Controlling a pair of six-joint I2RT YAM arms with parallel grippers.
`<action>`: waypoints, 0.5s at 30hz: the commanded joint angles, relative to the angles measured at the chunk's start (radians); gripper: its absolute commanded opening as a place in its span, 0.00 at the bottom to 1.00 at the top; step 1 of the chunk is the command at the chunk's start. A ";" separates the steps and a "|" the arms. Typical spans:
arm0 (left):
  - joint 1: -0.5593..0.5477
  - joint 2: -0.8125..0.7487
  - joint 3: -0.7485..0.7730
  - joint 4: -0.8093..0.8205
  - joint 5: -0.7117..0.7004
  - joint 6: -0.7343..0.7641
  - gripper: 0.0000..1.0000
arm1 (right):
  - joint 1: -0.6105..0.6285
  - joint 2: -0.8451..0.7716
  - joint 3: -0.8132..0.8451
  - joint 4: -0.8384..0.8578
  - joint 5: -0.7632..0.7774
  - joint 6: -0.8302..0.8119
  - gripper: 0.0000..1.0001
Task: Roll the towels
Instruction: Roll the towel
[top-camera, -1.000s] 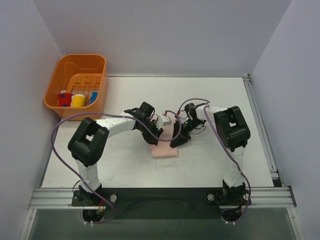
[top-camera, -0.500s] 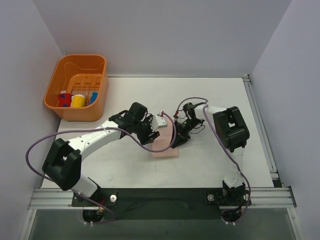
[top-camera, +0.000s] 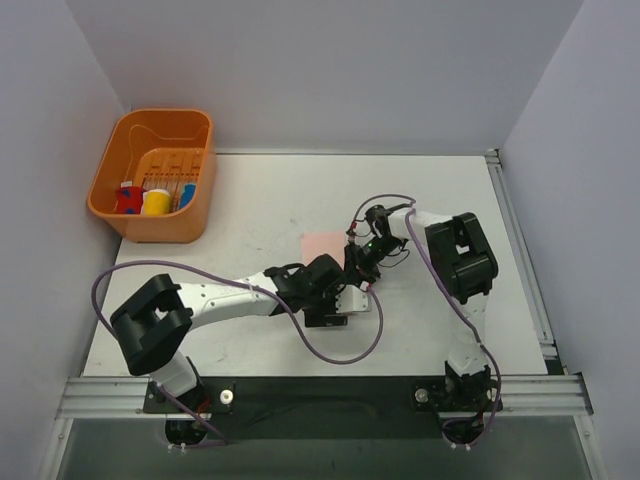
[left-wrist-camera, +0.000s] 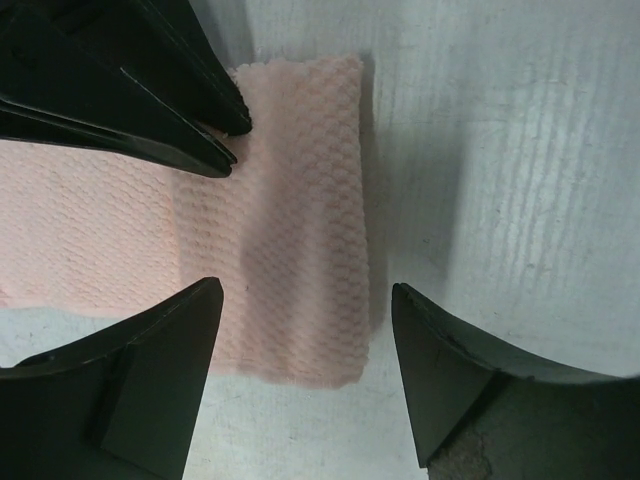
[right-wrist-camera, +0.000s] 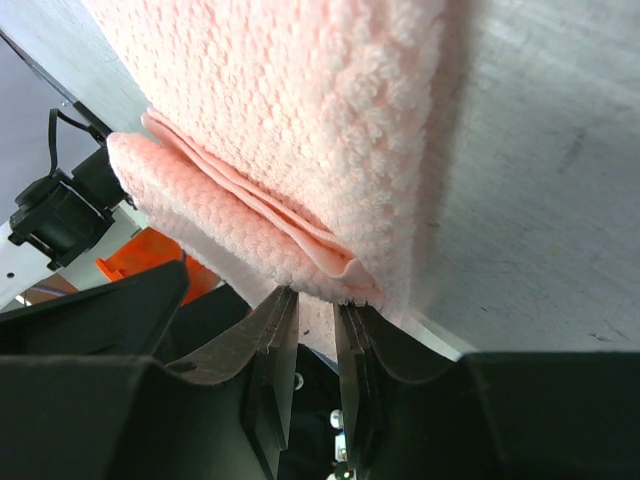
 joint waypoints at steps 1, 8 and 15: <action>-0.004 0.038 -0.011 0.096 -0.075 0.019 0.79 | 0.000 0.044 0.023 -0.032 0.106 -0.038 0.24; 0.007 0.080 -0.064 0.076 -0.049 0.034 0.54 | 0.006 0.121 0.089 -0.043 0.088 -0.035 0.24; 0.068 0.023 -0.125 -0.017 0.082 -0.021 0.26 | 0.071 0.147 0.111 -0.040 0.063 -0.014 0.23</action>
